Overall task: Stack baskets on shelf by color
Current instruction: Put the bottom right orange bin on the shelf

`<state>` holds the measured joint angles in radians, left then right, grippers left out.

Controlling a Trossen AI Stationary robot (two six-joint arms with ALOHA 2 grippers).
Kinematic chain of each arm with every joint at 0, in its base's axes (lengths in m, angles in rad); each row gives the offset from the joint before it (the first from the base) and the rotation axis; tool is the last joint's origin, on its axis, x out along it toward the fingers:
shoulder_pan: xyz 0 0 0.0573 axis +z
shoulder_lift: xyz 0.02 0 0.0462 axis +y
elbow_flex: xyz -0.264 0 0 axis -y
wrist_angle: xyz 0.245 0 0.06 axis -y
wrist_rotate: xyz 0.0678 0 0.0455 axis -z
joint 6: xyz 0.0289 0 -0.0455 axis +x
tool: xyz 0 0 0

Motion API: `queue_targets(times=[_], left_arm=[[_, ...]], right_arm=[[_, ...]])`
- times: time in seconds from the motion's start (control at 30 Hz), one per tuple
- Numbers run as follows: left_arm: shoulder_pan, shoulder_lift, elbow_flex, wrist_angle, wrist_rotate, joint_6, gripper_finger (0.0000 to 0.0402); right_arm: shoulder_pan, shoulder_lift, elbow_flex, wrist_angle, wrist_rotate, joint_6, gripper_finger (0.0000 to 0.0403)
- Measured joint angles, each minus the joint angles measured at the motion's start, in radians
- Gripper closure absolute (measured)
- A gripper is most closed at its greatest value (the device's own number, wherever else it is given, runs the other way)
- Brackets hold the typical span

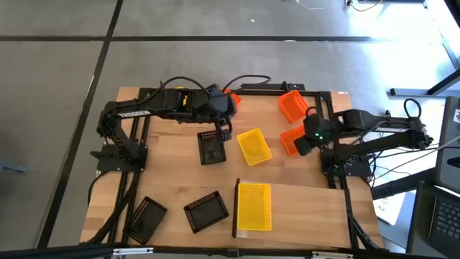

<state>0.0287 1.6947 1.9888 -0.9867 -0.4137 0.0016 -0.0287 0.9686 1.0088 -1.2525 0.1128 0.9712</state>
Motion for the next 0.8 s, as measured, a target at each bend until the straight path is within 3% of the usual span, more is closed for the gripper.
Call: queue_targets(times=[0.37, 0.53, 0.8], left_arm=[[-0.010, 0.000, 0.000, 0.000, 0.000, -0.045, 0.0347], [-0.020, 0.000, 0.000, 0.000, 0.000, -0.047, 0.0347], [-0.040, -0.012, 0.001, 0.000, -0.002, -0.047, 0.0347]], right_arm=[[-0.192, 0.232, -0.001, 0.077, -0.100, -0.216, 0.0324], [-0.271, 0.324, -0.001, 0.139, -0.197, -0.348, 0.0326], [-0.330, 0.457, -0.001, 0.155, -0.220, -0.379, 0.0326]])
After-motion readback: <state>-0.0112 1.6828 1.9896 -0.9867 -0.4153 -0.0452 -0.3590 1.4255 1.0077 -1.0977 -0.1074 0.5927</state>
